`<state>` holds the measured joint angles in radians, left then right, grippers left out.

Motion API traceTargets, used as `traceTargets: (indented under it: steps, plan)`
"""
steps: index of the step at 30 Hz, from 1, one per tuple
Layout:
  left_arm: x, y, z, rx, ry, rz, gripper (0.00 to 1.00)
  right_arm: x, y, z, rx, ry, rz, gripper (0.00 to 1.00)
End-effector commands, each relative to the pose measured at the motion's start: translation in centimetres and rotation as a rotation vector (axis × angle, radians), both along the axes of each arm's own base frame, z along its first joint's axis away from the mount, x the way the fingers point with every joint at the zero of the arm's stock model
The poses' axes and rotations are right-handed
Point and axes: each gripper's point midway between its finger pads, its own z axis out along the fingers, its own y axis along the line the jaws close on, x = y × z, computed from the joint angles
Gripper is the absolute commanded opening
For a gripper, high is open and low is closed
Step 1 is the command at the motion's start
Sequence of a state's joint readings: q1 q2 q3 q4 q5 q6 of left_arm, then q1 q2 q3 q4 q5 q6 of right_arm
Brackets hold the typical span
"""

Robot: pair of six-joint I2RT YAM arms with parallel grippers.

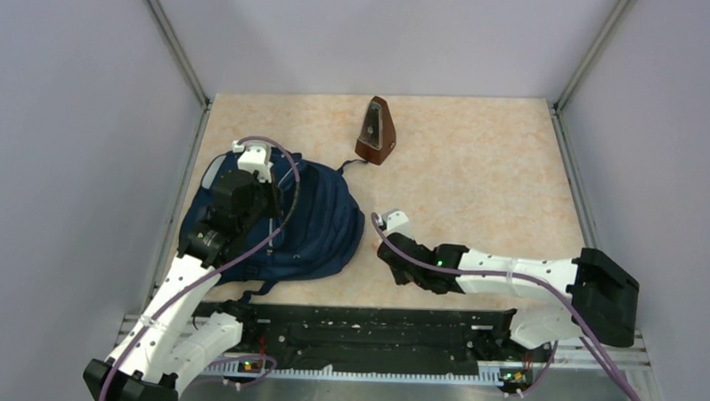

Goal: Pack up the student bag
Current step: Pick up the stationery from the center of the board.

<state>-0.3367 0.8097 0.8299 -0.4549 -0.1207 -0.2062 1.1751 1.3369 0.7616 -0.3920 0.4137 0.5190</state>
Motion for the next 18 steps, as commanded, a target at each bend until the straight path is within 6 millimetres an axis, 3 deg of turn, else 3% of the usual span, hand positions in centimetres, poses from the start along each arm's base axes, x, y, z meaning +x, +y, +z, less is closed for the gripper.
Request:
traceTargets:
  steps: [1,5,11,16,18]
  plan:
    - [1.0,0.1,2.7,-0.016,-0.110,0.012,0.00,1.2,0.7,3.9,0.063,-0.048,-0.041,0.00]
    - [0.9,0.2,2.9,-0.017,-0.119,0.016,0.00,2.0,2.5,7.5,0.162,-0.060,-0.018,0.00]
    - [0.9,0.3,3.1,-0.017,-0.127,0.019,0.00,2.0,8.1,12.7,0.403,-0.061,0.078,0.00]
    - [0.8,0.2,3.2,-0.020,-0.129,0.014,0.00,3.0,13.8,14.3,0.512,-0.013,0.120,0.00]
    - [0.7,0.1,3.3,-0.023,-0.132,0.011,0.00,3.7,15.8,14.0,0.542,0.043,0.120,0.00]
